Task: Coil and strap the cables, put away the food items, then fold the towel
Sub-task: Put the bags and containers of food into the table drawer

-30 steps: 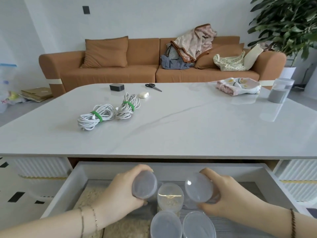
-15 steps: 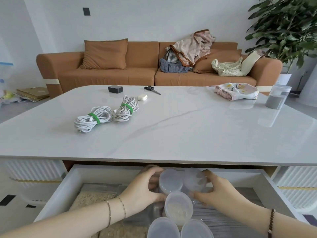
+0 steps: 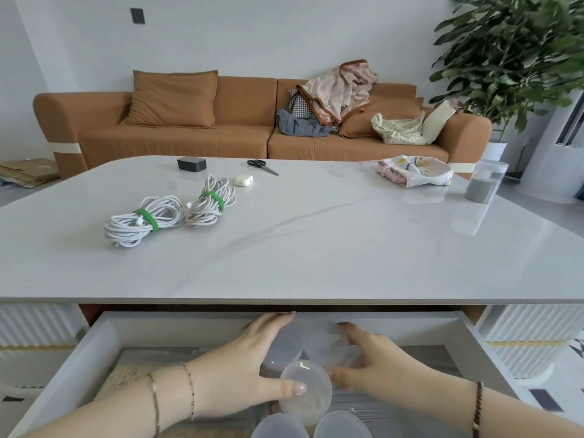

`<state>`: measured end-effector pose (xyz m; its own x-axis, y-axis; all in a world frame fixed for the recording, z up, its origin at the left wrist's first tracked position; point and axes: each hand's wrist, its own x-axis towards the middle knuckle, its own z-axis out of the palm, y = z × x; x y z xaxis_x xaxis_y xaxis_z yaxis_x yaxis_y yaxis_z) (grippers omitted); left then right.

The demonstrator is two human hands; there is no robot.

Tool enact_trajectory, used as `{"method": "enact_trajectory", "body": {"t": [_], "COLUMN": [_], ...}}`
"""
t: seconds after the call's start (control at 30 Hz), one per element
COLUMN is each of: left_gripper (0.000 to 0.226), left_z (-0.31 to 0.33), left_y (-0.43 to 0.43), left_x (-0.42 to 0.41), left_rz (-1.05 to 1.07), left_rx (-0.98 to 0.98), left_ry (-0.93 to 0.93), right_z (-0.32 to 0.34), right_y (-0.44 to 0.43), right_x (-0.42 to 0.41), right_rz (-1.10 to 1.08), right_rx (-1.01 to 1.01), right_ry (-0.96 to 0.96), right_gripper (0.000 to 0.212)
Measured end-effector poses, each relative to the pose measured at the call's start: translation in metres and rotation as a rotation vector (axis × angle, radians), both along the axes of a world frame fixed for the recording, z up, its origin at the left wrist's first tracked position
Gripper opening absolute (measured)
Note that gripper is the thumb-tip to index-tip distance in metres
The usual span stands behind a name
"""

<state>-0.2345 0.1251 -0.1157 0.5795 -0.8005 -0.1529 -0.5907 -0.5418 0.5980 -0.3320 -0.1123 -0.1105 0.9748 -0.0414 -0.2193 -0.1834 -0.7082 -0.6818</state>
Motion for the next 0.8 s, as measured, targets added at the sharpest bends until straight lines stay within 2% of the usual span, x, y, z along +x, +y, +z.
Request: {"method": "enact_trajectory", "body": {"t": [0.2,0.4,0.53,0.63,0.7,0.8], "left_gripper": [0.097,0.106,0.128,0.142,0.130,0.092], "left_z": [0.006,0.008,0.002,-0.007,-0.007,-0.004], "left_y": [0.000,0.007,0.013,0.013,0.011,0.008], "left_x": [0.006,0.017,0.027,0.026,0.024,0.018], "left_rz": [-0.049,-0.023,-0.015,0.025,0.050,0.084], "left_rx": [0.048,0.076,0.004,-0.049,-0.101,-0.129], "left_ry": [0.065,0.165,0.288,0.268,0.258,0.210], "right_z": [-0.003,-0.001,0.002,0.007,0.013,0.013], "right_y": [-0.001,-0.004,0.000,-0.004,-0.009,-0.006], "right_x": [0.001,0.001,-0.002,-0.002,-0.004,-0.010], "right_rz": [-0.026,-0.063,-0.091,-0.191,-0.181,-0.016], "right_rx": [0.070,0.043,0.112,0.065,0.102,0.271], "right_ry": [-0.008,-0.021,0.026,0.042,0.112,0.323], "right_gripper": [0.057,0.066,0.068,0.059,0.047,0.033]}}
